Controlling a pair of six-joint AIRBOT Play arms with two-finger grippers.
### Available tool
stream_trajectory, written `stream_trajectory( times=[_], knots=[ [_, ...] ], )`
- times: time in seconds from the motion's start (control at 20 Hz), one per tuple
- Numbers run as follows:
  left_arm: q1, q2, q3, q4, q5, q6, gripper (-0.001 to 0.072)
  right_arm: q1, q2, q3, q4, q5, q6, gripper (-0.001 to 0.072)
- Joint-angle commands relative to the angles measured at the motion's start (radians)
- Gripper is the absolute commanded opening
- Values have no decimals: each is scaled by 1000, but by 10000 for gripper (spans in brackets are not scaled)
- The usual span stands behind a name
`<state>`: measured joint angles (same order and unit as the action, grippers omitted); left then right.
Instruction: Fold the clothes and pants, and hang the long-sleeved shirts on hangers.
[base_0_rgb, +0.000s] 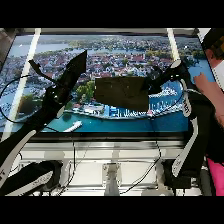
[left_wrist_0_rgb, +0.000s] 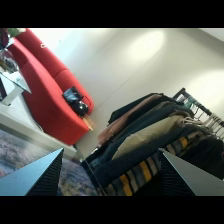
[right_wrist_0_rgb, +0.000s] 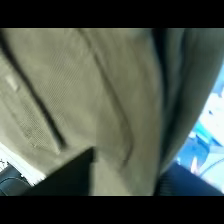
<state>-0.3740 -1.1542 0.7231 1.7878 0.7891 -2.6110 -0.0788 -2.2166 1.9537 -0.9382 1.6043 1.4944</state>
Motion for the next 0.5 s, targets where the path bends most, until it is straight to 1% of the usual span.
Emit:
stream_trajectory(
  times=[0.0,0.05,0.1,0.15,0.3,0.45],
  knots=[
    [0,0,0,0,0,0,658,39,-5,0,-6,-16,-20,364],
    [0,0,0,0,0,0,658,42,-5,0,-9,-11,-20,281],
    [0,0,0,0,0,0,657,42,-5,0,-16,-2,-19,80],
    [0,0,0,0,0,0,658,38,-3,0,-27,13,-18,10],
    [0,0,0,0,0,0,657,-14,38,1,-47,37,-14,8],
    [0,0,0,0,0,0,657,-150,133,1,-60,-29,26,7]
  ],
)
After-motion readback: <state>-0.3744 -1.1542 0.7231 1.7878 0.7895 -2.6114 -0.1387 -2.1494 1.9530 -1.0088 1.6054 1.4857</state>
